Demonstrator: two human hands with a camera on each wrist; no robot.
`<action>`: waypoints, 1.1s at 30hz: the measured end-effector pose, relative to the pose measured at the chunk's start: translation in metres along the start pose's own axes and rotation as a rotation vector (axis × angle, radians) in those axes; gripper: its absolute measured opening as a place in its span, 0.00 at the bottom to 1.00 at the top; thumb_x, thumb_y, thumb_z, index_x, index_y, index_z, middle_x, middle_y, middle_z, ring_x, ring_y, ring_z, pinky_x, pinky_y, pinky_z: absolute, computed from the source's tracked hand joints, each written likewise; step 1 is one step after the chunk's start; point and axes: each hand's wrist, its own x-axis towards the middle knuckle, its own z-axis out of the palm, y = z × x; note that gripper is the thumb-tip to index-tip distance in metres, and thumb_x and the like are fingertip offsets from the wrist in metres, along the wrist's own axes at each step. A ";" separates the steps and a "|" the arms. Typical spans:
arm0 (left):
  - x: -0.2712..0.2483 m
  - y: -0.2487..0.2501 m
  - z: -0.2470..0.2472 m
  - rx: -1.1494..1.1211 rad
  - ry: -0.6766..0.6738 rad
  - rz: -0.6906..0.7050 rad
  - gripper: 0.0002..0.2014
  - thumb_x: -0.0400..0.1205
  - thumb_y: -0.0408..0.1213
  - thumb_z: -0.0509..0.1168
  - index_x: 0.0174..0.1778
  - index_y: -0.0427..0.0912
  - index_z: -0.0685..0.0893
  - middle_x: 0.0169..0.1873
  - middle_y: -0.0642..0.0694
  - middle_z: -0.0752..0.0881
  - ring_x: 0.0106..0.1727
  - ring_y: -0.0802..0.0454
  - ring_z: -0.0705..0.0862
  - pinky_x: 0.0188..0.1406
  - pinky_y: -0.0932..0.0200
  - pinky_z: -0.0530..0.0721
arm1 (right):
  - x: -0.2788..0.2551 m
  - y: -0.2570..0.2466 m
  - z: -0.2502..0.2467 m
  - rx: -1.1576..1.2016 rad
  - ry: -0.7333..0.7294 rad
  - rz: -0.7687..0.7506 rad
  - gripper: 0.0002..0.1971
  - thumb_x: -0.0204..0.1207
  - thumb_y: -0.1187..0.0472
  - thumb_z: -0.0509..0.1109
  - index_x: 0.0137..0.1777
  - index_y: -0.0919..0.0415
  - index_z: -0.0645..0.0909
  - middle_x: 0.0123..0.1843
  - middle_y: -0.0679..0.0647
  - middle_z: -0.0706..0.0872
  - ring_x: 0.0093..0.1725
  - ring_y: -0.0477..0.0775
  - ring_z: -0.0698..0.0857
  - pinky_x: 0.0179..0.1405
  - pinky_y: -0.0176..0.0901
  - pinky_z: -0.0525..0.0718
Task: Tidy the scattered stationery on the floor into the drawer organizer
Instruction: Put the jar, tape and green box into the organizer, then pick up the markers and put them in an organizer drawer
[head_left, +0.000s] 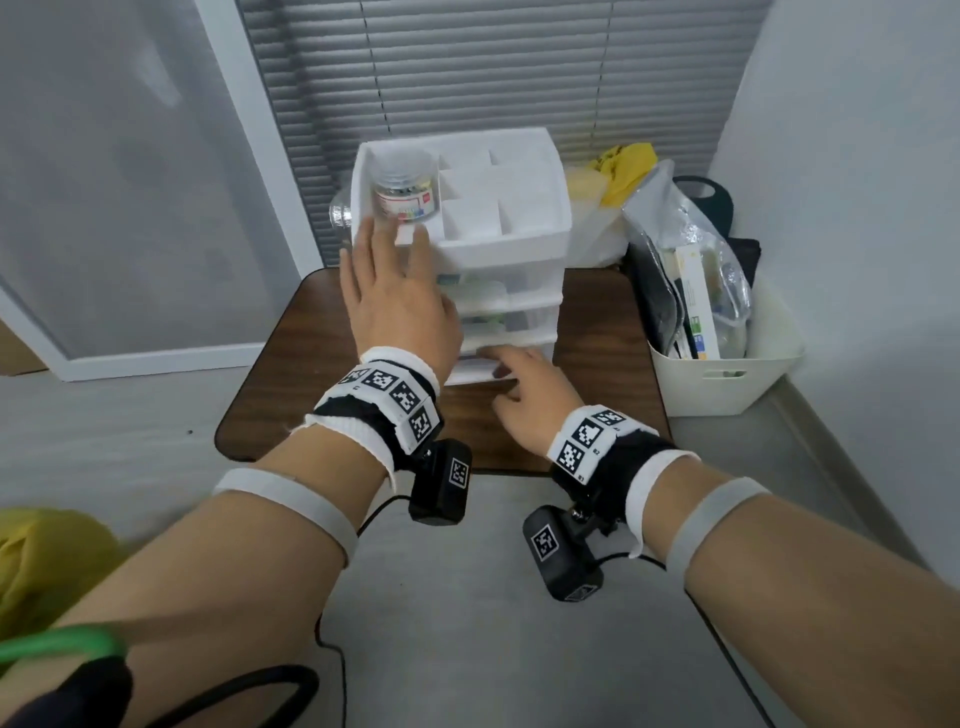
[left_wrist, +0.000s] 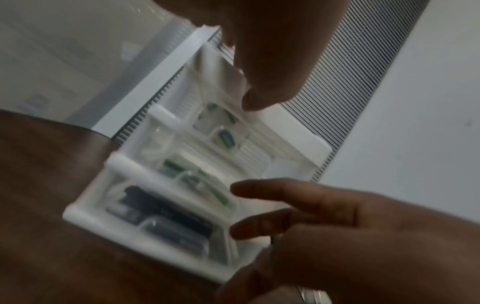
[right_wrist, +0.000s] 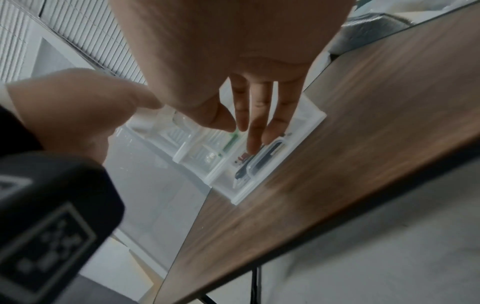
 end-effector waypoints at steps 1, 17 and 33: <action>-0.013 0.010 0.002 -0.009 0.026 0.001 0.36 0.74 0.36 0.63 0.81 0.42 0.66 0.81 0.37 0.65 0.84 0.36 0.56 0.83 0.38 0.54 | -0.011 0.008 -0.005 -0.001 0.013 0.000 0.28 0.76 0.67 0.65 0.75 0.48 0.73 0.64 0.49 0.76 0.44 0.48 0.83 0.58 0.49 0.84; -0.416 0.136 0.037 -0.292 -1.258 -0.139 0.27 0.78 0.38 0.69 0.73 0.50 0.69 0.65 0.42 0.76 0.67 0.41 0.77 0.65 0.43 0.80 | -0.379 0.227 -0.020 -0.015 -0.191 0.696 0.10 0.75 0.63 0.66 0.50 0.53 0.88 0.46 0.51 0.88 0.47 0.57 0.88 0.50 0.42 0.84; -0.511 0.115 0.127 0.087 -1.249 -0.218 0.13 0.85 0.34 0.57 0.64 0.33 0.72 0.52 0.32 0.85 0.47 0.36 0.86 0.37 0.50 0.79 | -0.476 0.293 0.091 -0.463 -0.537 0.659 0.23 0.73 0.47 0.69 0.63 0.54 0.66 0.61 0.57 0.75 0.54 0.65 0.82 0.46 0.54 0.82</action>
